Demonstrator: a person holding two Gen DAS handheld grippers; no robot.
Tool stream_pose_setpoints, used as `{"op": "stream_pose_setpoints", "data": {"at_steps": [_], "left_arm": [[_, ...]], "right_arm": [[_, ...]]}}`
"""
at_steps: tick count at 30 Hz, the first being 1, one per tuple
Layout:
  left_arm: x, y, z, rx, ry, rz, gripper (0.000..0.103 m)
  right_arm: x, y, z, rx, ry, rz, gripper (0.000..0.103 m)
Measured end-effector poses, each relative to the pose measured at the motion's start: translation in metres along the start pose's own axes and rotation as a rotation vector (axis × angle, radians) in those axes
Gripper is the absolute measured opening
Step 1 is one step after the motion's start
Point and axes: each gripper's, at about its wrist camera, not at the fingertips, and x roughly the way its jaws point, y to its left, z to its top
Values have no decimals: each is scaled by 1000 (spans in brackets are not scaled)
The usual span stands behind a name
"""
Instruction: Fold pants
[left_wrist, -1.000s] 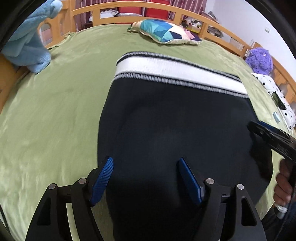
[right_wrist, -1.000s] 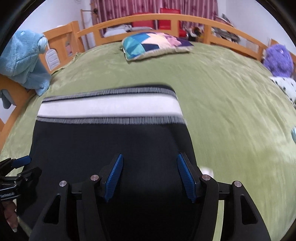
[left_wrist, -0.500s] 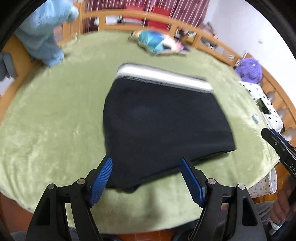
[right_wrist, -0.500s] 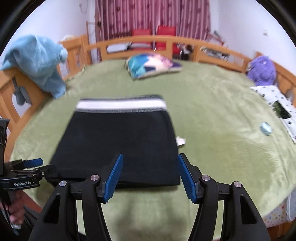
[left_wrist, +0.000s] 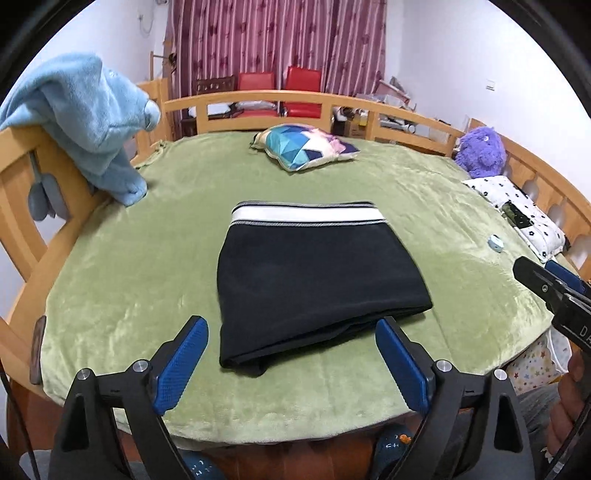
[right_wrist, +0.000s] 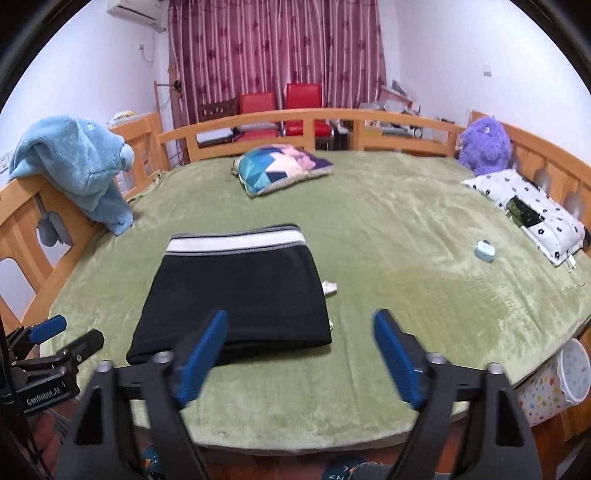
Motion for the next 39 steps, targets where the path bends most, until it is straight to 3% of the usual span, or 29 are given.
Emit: {"op": "stream_pose_setpoints", "data": {"at_steps": [4, 39], "left_arm": [[-13, -8, -4, 4, -22, 4, 93], [-19, -13, -7, 0, -17, 11, 93]], "right_arm": [[-10, 3, -1, -10, -21, -8, 92], [-20, 8, -1, -2, -24, 25, 93]]}}
